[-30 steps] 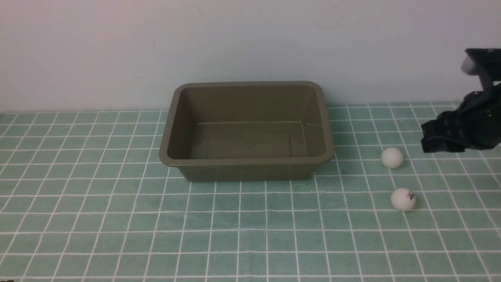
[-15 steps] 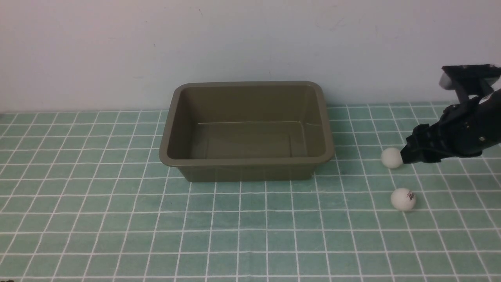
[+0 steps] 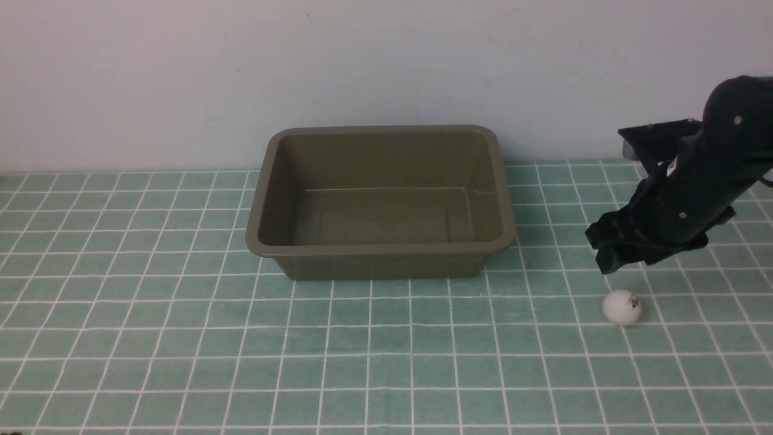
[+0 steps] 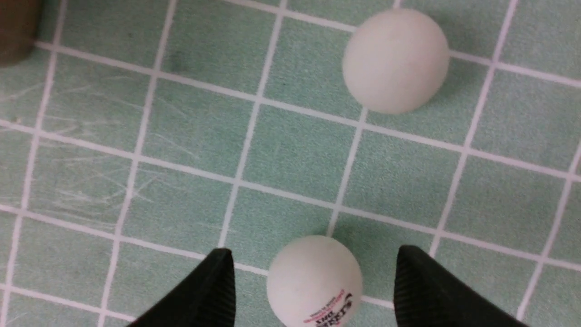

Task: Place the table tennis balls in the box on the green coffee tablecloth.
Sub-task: 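Reach for and grasp a ping pong ball on the table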

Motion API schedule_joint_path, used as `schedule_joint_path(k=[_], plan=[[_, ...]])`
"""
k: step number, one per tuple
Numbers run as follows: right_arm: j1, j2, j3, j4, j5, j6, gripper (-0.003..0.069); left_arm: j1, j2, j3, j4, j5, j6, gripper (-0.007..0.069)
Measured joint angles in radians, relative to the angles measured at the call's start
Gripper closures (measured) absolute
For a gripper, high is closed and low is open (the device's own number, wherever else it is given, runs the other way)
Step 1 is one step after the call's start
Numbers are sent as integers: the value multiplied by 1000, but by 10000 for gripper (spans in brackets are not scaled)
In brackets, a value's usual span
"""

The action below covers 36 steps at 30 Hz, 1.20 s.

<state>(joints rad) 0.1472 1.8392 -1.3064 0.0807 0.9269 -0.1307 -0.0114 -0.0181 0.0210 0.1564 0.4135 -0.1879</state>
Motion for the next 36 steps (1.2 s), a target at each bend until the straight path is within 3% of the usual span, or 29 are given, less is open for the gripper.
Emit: schedule_joint_path(k=[8,36], plan=[[3,39,-24,-23,80,30,231,0,0,0,0,0,0,629],[6,150,-27,-7,89,30,240,0,0,0,0,0,0,629]])
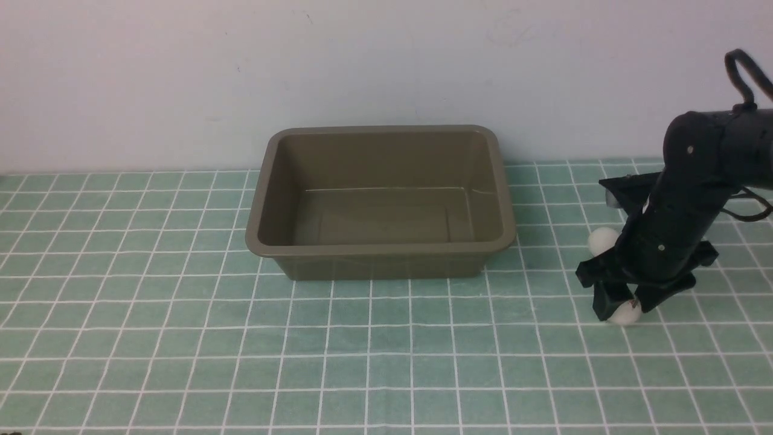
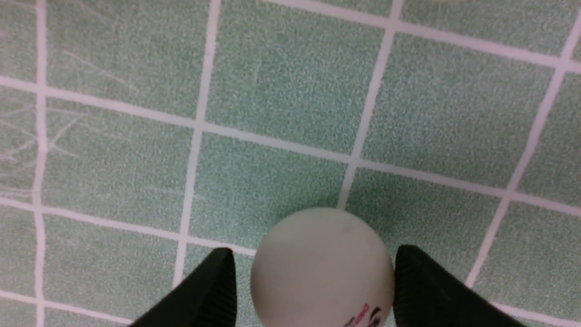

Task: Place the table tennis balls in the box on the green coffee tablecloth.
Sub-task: 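Reach for and grasp a ping pong ball on the table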

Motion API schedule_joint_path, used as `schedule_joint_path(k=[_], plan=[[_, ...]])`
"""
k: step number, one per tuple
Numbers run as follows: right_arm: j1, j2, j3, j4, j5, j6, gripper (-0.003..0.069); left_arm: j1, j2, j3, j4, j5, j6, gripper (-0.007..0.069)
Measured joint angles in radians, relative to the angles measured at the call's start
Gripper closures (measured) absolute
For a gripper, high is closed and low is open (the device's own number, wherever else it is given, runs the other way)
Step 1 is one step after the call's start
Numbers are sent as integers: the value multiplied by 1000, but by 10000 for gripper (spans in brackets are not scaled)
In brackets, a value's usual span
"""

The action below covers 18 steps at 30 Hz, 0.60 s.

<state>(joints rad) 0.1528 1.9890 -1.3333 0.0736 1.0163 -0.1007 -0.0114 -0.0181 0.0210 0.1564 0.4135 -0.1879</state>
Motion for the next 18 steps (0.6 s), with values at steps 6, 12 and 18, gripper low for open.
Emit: schedule_joint_path(k=[6,12,18], plan=[[0,1,-2,0,0,0,300,0,0,0,0,0,0,629],[0,1,-4,1,1,-5,300,0,0,0,0,0,0,629],[0,-12,-60,10,74,-18,300,0,0,0,0,0,0,629]])
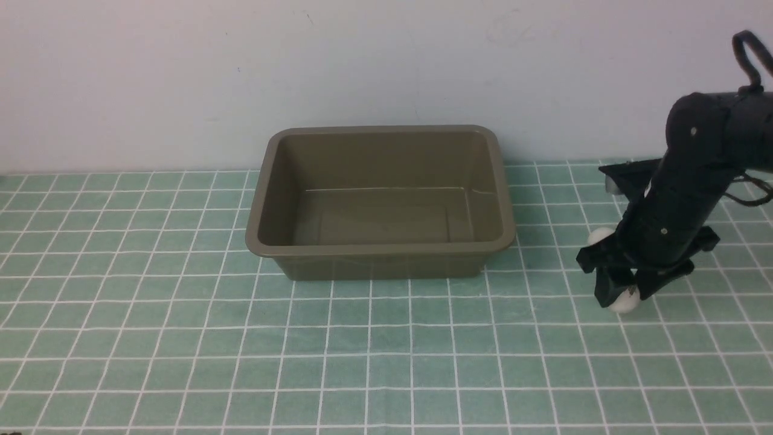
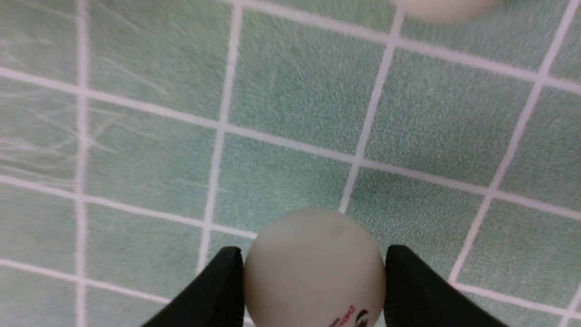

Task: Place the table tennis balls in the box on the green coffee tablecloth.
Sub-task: 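Reach for and grasp a ping pong ball on the table, then release the ping pong ball into the bin and lift the gripper away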

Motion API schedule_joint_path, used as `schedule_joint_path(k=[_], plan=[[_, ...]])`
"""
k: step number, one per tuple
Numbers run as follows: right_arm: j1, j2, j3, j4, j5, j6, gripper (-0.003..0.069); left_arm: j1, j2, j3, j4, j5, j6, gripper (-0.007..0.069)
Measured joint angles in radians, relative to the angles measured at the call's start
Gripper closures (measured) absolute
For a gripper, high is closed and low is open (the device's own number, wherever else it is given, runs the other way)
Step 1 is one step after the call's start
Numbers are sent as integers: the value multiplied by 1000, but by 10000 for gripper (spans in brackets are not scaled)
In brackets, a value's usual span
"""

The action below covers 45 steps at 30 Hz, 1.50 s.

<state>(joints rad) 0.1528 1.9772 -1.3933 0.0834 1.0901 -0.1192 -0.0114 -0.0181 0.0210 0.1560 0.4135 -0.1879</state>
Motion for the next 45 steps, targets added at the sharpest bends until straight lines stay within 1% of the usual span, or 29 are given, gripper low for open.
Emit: schedule_joint_path(k=[1,4,8,13,17,21,33,37,44,45], plan=[[0,0,-5,1,0,0,300,0,0,0,0,0,0,629],[1,-13,-130,55,100,-5,300,0,0,0,0,0,0,629],[23,-17,-315,132,131,-12,300,0,0,0,0,0,0,629],[129,5,-517,185,142,-26,300,0,0,0,0,0,0,629],[198,75,-592,186,146,-23,300,0,0,0,0,0,0,629],[235,155,-628,186,132,-11,300,0,0,0,0,0,0,629],[250,290,-662,184,74,-8,300,0,0,0,0,0,0,629],[250,297,-663,184,64,-12,300,0,0,0,0,0,0,629],[250,296,-664,186,41,-56,299,0,0,0,0,0,0,629],[250,296,-664,186,33,-57,289,0,0,0,0,0,0,629]])
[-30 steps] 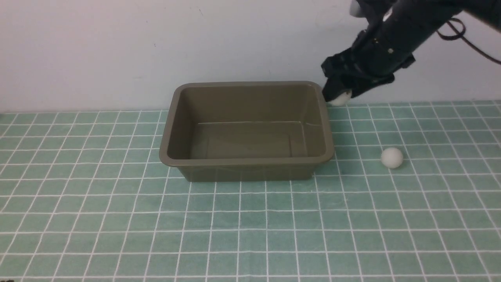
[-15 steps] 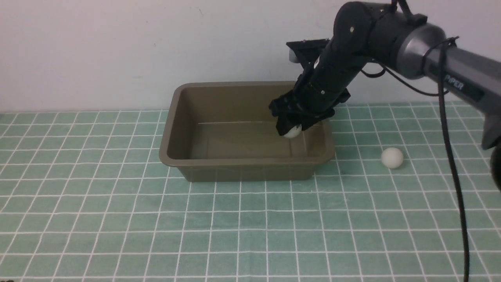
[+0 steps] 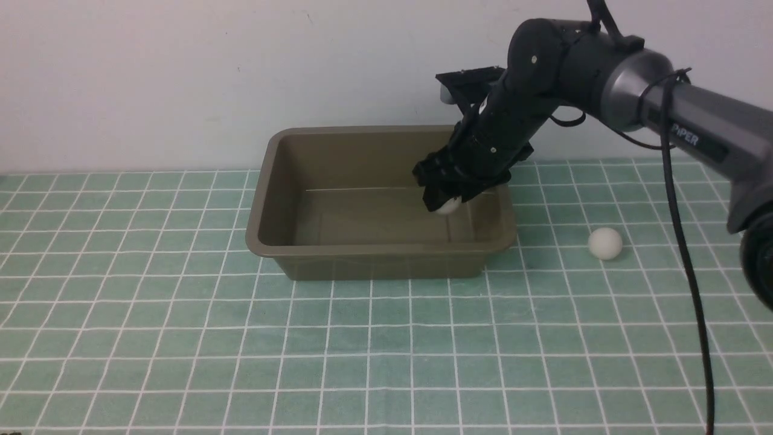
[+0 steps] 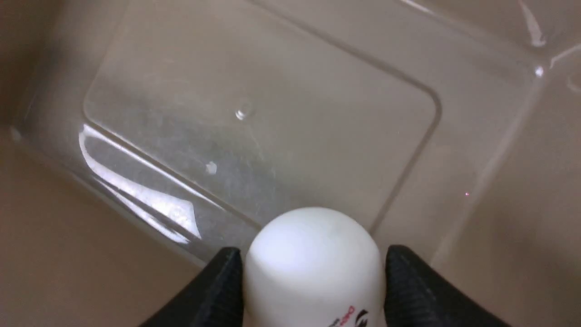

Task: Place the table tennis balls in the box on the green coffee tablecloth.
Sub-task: 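Release the ping pong ball into the bin and lift the gripper away, then reach for and grasp a ping pong ball on the table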

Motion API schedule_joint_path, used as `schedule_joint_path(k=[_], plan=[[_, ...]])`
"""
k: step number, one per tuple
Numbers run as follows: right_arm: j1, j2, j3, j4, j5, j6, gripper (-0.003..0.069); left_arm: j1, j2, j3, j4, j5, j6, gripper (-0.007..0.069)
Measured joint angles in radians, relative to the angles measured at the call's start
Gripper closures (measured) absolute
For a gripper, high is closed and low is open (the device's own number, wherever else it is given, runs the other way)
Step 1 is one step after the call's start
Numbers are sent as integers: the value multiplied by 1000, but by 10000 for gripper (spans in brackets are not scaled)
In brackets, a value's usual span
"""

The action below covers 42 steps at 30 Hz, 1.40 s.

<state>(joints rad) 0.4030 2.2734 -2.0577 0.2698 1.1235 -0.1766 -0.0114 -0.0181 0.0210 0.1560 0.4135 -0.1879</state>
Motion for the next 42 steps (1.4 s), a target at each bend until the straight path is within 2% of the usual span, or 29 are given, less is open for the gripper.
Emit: schedule_joint_path(k=[7,14,17,19,22,24,28,34,38,42], plan=[[0,0,0,3,-21,-1,256,0,0,0,0,0,0,629],[0,1,-22,-5,-22,-1,256,0,0,0,0,0,0,629],[0,2,-94,-61,28,0,256,0,0,0,0,0,0,629],[0,2,-174,-140,89,15,256,0,0,0,0,0,0,629],[-8,-9,-237,-237,114,93,256,0,0,0,0,0,0,629],[-29,-25,-245,-279,122,149,256,0,0,0,0,0,0,629],[-102,-71,-229,-300,130,187,256,0,0,0,0,0,0,629],[-244,-204,-65,-295,130,193,253,0,0,0,0,0,0,629],[-297,-217,63,-292,130,177,254,0,0,0,0,0,0,629],[-308,-196,143,-270,130,148,254,0,0,0,0,0,0,629]])
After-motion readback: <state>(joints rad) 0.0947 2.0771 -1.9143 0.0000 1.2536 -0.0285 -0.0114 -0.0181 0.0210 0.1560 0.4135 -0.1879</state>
